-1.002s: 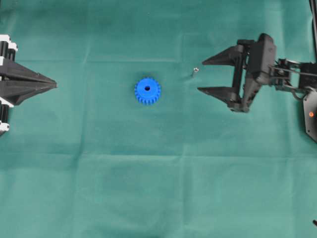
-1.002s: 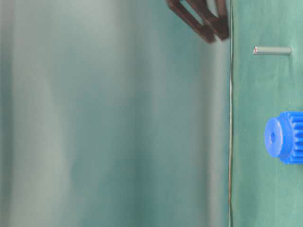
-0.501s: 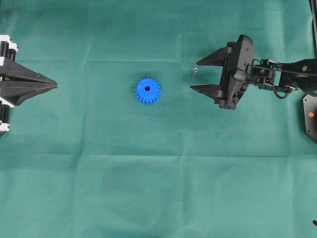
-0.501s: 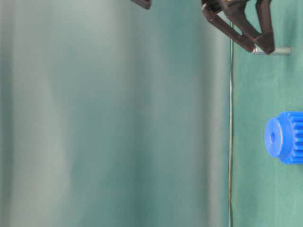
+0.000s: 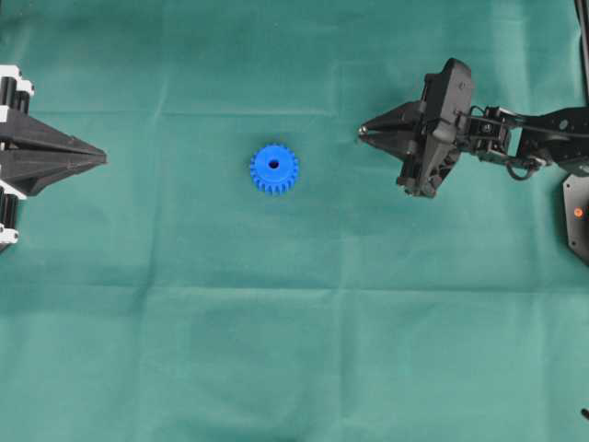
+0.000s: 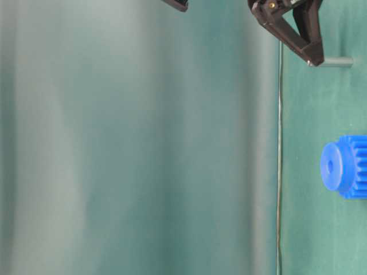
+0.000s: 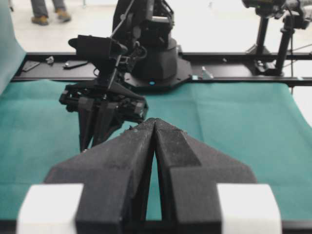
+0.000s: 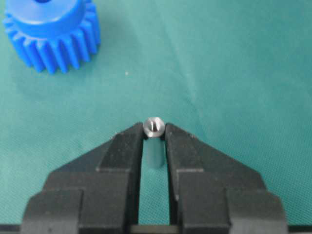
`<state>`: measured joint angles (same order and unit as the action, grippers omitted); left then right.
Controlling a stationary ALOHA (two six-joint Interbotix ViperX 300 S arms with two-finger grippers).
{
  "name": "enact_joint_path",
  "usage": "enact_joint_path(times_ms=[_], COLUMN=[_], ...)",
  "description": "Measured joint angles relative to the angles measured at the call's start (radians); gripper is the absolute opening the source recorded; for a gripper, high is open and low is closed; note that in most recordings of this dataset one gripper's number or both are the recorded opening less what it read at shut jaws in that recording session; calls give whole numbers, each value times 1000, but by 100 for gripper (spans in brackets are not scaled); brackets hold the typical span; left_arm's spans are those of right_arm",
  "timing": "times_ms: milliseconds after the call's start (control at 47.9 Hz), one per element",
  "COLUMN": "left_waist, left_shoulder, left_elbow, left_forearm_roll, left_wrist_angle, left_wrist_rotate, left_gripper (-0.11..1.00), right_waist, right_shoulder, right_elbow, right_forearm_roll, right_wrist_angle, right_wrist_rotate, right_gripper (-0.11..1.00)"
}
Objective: Insert the shaft placed at a random location into the center hole of the small gear at another random location.
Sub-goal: 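Close the right gripper on the silver shaft and lift it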
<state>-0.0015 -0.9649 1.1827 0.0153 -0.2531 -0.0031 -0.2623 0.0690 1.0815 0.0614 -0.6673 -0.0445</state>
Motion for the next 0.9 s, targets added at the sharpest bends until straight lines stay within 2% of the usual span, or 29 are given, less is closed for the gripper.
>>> enact_joint_path(times_ms=[564,731,898], left_waist=[-2,-2,-2], left_shoulder=[2,2,2], left_elbow=[0,0,0], left_forearm_roll=[2,0,2], left_wrist_angle=[6,6,8], left_wrist_rotate=[-2,-2,-2], left_gripper=[0,0,0], right_waist=[-2,0,0], right_shoulder=[-2,-58,-172], right_elbow=[0,-5,-18], right_forearm_roll=[2,0,0], right_wrist_angle=[5,61,173], right_wrist_rotate=[-2,-2,-2], right_gripper=[13,13,13])
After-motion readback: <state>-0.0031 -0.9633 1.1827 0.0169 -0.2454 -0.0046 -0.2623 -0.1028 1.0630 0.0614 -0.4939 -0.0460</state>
